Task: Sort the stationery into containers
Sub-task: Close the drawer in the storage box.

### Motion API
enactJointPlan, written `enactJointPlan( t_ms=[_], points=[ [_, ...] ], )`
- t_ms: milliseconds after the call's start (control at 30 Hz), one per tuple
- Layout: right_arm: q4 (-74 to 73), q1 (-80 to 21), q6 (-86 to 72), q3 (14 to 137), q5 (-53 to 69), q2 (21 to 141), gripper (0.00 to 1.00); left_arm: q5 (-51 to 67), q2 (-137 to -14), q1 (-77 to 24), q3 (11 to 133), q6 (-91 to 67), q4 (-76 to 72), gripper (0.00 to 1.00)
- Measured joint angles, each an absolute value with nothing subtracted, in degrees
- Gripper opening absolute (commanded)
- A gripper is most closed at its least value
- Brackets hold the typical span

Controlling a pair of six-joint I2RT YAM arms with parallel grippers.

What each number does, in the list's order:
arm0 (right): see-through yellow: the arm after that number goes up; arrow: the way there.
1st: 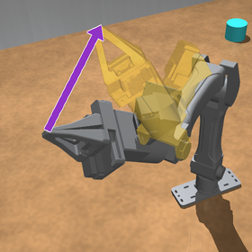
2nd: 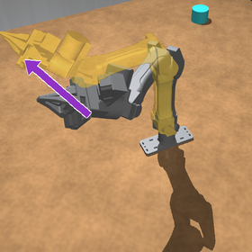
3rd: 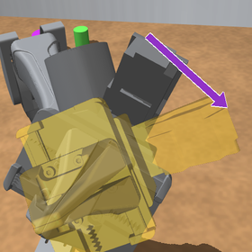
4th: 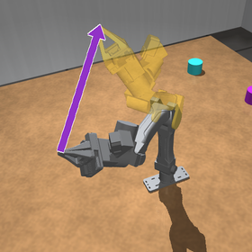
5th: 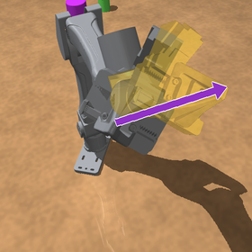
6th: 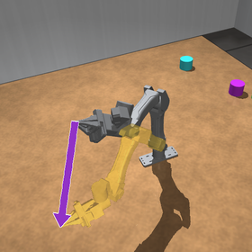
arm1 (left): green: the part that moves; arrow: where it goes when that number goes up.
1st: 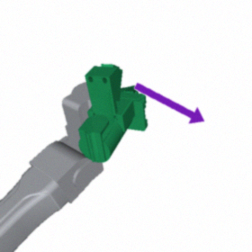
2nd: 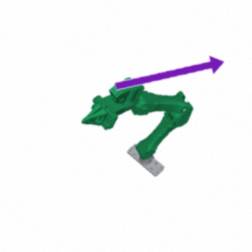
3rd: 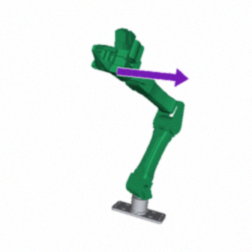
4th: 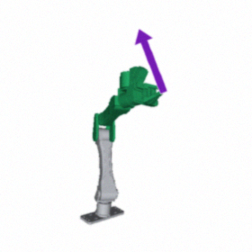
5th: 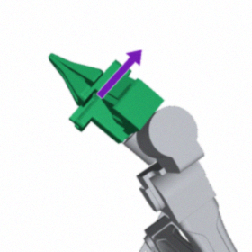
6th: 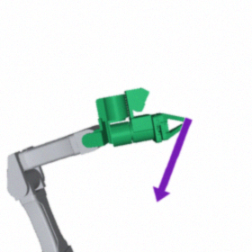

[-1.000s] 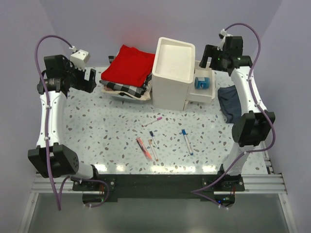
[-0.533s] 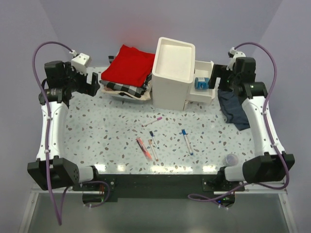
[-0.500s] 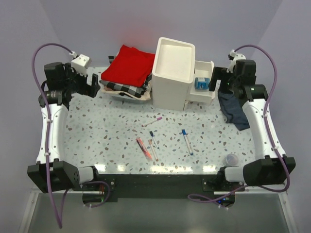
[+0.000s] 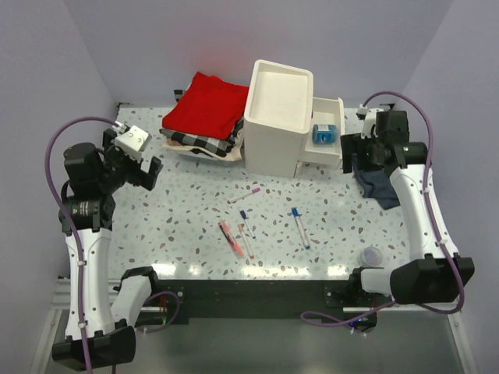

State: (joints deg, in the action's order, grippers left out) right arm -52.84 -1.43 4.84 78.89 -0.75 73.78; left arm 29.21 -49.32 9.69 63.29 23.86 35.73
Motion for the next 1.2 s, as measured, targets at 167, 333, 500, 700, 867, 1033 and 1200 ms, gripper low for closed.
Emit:
enactJointPlan(
  t_ms=[167, 333, 500, 700, 867, 1033, 1200],
  points=[
    [-54.41, -1.37, 8.99, 84.51, 0.89, 79.53, 0.94, 29.1, -50.7, 9.67, 61.49, 24.05, 35.97, 1.0],
    [-53.78, -1.37, 9.63, 86.46, 1.98, 82.7, 0.86, 29.71, -52.31, 9.67, 61.87, 23.24, 36.23, 0.98],
    [-48.29, -1.32, 4.82, 90.39, -6.22, 89.54, 0.34, 31.81, -59.86, 9.65, 69.95, 20.93, 36.67, 0.4],
    [-42.74, 2.52, -7.33, 97.89, -13.58, 100.14, 0.0, 36.99, -73.87, 9.52, 83.94, 18.74, 31.7, 0.0],
    [-40.12, 6.09, -12.73, 99.07, -12.82, 104.4, 0.0, 39.92, -88.12, 6.92, 98.13, 17.61, 30.48, 0.0],
    [-32.8, 6.68, -13.26, 93.17, -10.04, 103.81, 0.0, 38.39, -102.19, 0.89, 113.06, 17.54, 31.97, 0.0],
    [-27.14, 7.18, -14.09, 84.77, -6.92, 103.22, 0.0, 35.83, -111.37, -4.51, 122.58, 18.2, 34.11, 0.0]
  ],
)
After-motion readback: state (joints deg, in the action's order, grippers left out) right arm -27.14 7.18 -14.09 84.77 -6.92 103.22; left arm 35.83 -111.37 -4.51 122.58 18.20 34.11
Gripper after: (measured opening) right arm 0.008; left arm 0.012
